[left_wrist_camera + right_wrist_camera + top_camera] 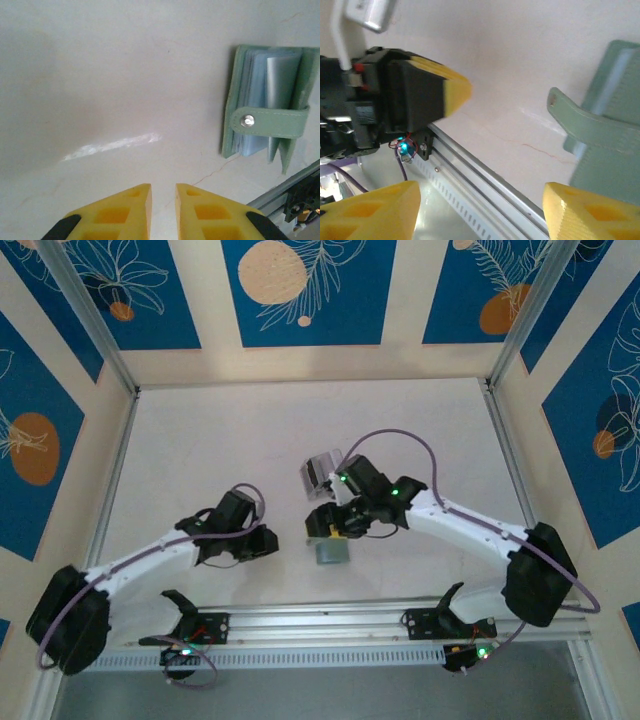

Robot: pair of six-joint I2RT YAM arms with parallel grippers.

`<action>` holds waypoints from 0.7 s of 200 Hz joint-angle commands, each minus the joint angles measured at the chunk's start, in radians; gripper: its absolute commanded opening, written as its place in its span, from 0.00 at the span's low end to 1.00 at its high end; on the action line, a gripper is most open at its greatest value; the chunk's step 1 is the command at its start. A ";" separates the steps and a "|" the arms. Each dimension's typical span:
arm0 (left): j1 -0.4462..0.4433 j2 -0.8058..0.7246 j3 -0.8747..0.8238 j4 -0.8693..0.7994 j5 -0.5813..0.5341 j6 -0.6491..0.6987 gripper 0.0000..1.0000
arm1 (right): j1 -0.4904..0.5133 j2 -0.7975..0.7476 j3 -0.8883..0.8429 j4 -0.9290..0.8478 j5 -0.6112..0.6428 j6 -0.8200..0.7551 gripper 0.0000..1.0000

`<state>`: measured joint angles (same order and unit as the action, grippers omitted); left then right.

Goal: Put the credit cards into the card holder
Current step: Close the card holder at the bottom-center of the table, then turn over the card holder at the bottom-center of the table.

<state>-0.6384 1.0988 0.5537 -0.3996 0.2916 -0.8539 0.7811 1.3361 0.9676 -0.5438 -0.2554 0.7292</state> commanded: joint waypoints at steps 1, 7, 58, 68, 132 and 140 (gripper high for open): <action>0.009 -0.046 0.132 -0.207 -0.071 0.103 0.20 | -0.092 -0.048 -0.087 -0.106 -0.025 -0.018 0.45; 0.006 -0.035 0.170 -0.224 -0.062 0.124 0.20 | -0.111 -0.057 -0.118 -0.088 -0.035 -0.016 0.35; -0.109 0.235 0.427 -0.170 0.033 0.194 0.19 | -0.110 0.050 -0.198 0.022 0.018 -0.030 0.23; -0.122 0.294 0.456 -0.135 0.057 0.186 0.18 | -0.098 0.086 -0.199 0.045 0.039 -0.030 0.25; -0.165 0.568 0.519 -0.052 0.124 0.190 0.16 | -0.027 0.218 -0.156 0.029 0.192 -0.044 0.49; -0.164 0.584 0.511 -0.051 0.121 0.194 0.16 | -0.026 0.219 -0.155 0.026 0.189 -0.047 0.51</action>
<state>-0.7937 1.6398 1.0550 -0.4694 0.3733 -0.6811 0.7452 1.5303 0.7944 -0.5053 -0.1204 0.6991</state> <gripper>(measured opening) 0.162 0.488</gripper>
